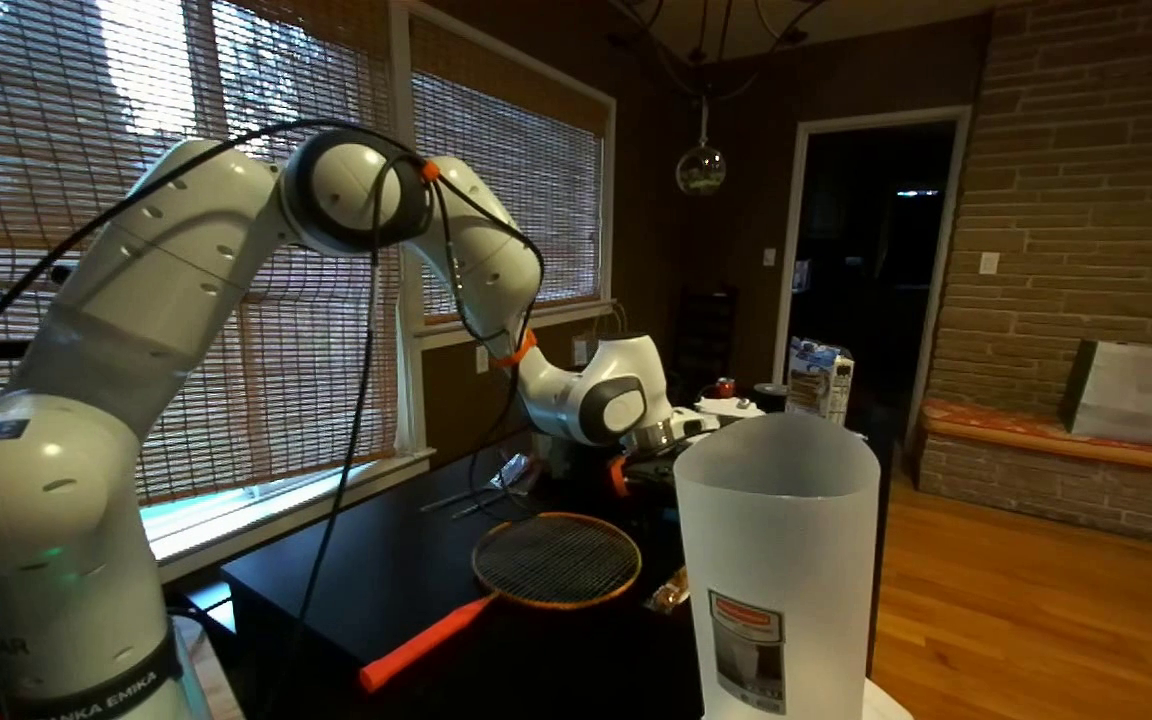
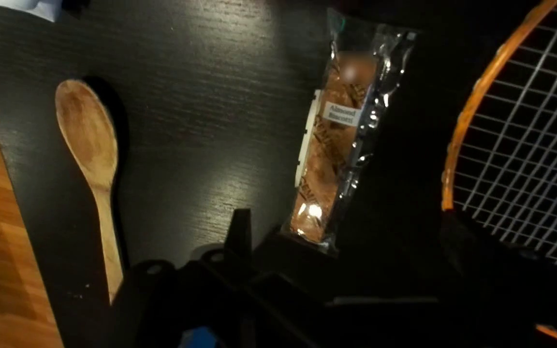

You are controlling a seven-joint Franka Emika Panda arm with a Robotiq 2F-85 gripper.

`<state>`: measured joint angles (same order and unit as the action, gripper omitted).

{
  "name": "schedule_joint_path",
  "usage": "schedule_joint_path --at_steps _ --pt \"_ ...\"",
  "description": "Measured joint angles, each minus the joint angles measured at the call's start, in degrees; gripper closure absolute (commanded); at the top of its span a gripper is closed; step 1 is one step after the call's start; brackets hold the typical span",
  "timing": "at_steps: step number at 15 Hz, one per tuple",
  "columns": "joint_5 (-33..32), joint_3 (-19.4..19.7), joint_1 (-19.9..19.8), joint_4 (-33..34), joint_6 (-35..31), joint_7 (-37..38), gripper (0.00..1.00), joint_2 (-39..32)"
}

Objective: Put the packet on the tennis racket then use the racket to put the packet in the black bin.

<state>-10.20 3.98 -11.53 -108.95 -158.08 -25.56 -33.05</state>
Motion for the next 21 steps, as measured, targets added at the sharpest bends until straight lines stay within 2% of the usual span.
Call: schedule_joint_path --at_steps 8,11,12,13,14,16,21 --pt "2.2 -1.4 -2.4 9.5 9.7 0.8 0.0 -7.3" --pt "3.6 -2.0 -2.7 11.9 12.8 1.3 0.25 -8.7" --pt "3.9 -2.1 -2.7 12.4 13.3 1.4 0.28 -9.1" --pt "4.4 -2.1 -2.7 13.0 13.8 1.6 0.38 -9.5" --pt "4.7 -2.2 -2.7 13.5 14.3 1.7 0.44 -9.8" --pt "5.4 -2.3 -2.7 14.1 14.7 2.0 0.62 -10.5" --pt "5.7 -2.3 -2.7 15.1 14.7 3.4 0.96 -12.0"
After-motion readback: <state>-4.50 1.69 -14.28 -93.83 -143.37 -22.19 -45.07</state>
